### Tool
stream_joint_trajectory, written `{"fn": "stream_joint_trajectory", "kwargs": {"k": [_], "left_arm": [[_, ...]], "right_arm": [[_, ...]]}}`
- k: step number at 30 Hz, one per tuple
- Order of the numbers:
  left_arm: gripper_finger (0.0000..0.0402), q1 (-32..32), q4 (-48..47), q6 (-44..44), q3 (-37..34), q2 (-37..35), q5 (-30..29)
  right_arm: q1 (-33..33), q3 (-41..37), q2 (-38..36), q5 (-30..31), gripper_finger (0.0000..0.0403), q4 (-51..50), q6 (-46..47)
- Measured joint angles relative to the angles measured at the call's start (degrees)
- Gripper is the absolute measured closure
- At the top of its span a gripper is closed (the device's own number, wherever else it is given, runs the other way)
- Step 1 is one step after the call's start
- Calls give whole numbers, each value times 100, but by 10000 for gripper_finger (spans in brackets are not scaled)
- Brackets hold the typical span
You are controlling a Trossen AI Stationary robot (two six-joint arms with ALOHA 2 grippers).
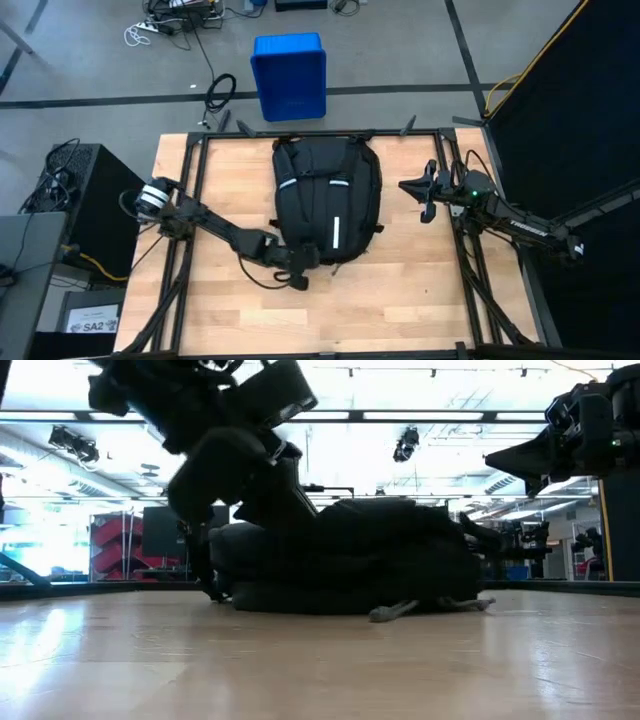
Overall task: Unpack backpack
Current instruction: Open the black backpack
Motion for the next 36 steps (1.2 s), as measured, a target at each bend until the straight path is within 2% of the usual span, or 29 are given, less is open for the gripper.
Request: {"fn": "stream_joint_trajectory", "kwargs": {"k": [7, 13, 29, 36], "left_arm": [[401, 35, 261, 399, 31, -15, -370], [401, 136, 735, 455, 40, -15, -368], [401, 210, 807, 675, 44, -15, -315], [401, 215, 826, 310, 44, -17, -110]], "right_arm": [[-2, 0, 0, -2, 398, 46, 0], [0, 0, 0, -2, 395, 54, 0], [0, 0, 0, -2, 397, 78, 0], [0, 0, 0, -2, 396, 80, -1]]}}
